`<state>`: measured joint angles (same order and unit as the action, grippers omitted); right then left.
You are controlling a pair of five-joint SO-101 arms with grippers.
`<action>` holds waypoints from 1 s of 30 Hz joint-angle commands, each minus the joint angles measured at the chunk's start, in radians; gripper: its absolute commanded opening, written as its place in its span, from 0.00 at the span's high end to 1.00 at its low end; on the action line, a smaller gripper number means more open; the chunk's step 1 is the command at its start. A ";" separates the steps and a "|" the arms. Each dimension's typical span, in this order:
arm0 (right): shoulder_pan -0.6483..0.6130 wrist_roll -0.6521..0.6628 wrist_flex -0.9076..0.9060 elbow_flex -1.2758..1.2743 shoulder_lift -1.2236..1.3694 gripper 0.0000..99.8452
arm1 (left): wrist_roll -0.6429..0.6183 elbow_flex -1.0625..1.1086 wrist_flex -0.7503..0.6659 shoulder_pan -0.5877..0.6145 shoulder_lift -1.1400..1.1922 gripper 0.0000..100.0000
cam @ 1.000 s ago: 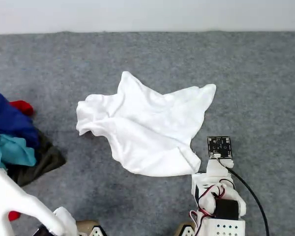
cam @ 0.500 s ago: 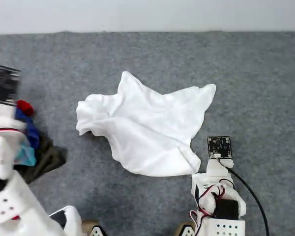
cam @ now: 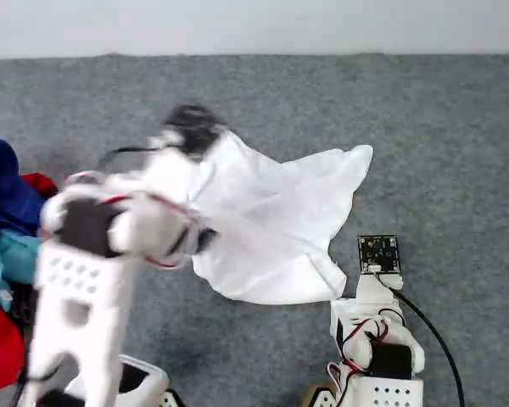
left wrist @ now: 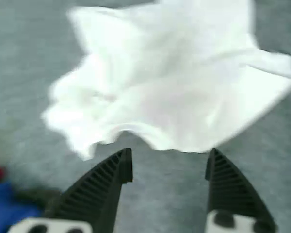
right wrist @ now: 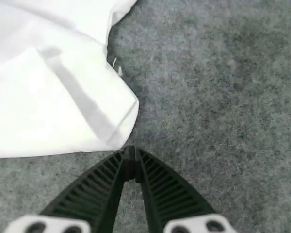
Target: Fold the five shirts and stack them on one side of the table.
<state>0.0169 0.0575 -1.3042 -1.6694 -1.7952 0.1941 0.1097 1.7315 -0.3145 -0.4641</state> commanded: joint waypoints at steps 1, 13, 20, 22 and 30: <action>0.002 0.009 -0.002 -0.014 -0.012 0.99 | -0.035 -0.010 0.003 -0.175 0.118 0.75; 0.002 0.009 -0.002 -0.014 -0.012 0.99 | -0.029 -0.010 -0.245 -0.287 0.410 0.75; 0.002 0.009 -0.002 -0.014 -0.012 0.99 | -0.031 -0.008 -0.350 -0.295 0.531 0.75; 0.002 0.009 -0.002 -0.014 -0.012 0.99 | -0.031 -0.008 -0.374 -0.304 0.563 0.75; 0.002 0.009 -0.002 -0.014 -0.012 0.99 | -0.031 -0.010 -0.482 -0.348 0.692 0.75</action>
<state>0.0169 0.0575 -1.3042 -1.6694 -1.7952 0.1695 0.1097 1.3034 -0.6567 0.2094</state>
